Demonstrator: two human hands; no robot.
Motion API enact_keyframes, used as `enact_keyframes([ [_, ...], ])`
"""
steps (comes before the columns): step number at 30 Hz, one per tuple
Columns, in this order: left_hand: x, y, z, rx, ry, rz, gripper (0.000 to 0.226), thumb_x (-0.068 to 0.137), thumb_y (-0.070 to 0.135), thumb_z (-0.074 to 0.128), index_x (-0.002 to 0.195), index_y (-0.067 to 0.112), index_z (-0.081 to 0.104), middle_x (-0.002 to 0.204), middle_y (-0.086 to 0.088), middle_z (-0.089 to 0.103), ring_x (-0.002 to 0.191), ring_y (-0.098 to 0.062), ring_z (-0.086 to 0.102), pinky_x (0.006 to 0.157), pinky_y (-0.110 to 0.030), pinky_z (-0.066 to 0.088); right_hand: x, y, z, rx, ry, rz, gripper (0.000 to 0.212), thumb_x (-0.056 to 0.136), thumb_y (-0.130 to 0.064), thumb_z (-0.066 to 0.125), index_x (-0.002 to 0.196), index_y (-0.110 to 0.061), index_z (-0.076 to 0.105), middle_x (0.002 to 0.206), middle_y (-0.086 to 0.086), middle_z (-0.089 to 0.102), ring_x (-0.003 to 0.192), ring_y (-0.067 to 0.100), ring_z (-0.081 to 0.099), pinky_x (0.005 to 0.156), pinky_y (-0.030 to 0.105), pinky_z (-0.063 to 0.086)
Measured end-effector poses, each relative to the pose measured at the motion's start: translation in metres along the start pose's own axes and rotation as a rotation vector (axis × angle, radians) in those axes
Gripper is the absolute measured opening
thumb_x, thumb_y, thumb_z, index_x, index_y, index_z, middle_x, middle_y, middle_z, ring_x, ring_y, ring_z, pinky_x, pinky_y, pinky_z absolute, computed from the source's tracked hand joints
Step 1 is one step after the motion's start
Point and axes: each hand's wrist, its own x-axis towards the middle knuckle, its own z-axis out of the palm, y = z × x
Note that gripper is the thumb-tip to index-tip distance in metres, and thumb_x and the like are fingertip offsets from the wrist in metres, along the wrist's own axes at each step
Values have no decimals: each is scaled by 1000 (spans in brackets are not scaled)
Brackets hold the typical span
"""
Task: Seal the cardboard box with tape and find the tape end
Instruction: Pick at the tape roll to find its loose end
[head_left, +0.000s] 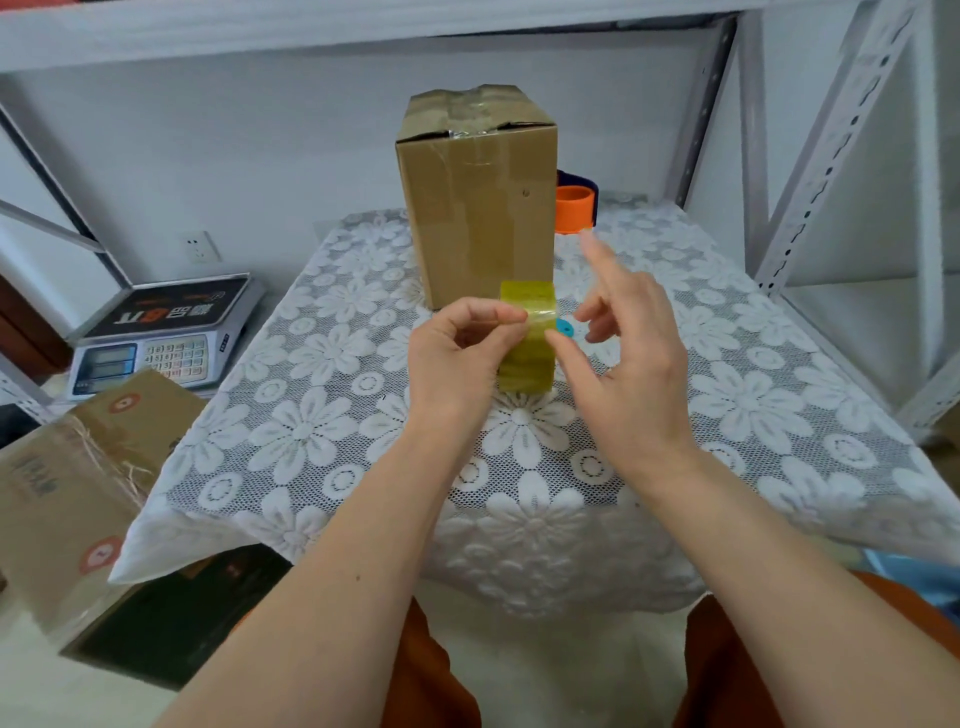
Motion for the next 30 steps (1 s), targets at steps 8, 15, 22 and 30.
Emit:
enact_keyframes([
  [8,0,1,-3,14,-39,-37,27,75,0,74,62,24,71,67,9,72,67,-6,67,68,-29,57,5,-3,3,320,-146,446,35,83,-8,68,107,-28,52,84,-5,53,75,11,56,72,30,53],
  [15,-3,1,-4,63,-18,10,24,73,2,77,65,24,72,75,-3,74,68,-12,70,64,-24,54,5,-3,9,400,-121,492,12,83,-8,68,79,-17,60,83,2,62,75,16,58,72,45,54],
  [22,-3,-2,-4,198,52,130,25,68,13,83,61,33,70,97,-8,67,80,-12,65,79,-43,58,5,-4,9,401,-79,479,29,79,-8,73,90,-25,51,83,0,55,73,11,54,67,28,52],
  [30,-4,0,-4,253,82,170,29,69,9,80,62,34,68,95,-3,65,80,-8,63,79,-28,55,2,-4,10,489,-100,506,11,77,-6,74,77,-15,67,60,-4,46,60,12,44,60,35,45],
])
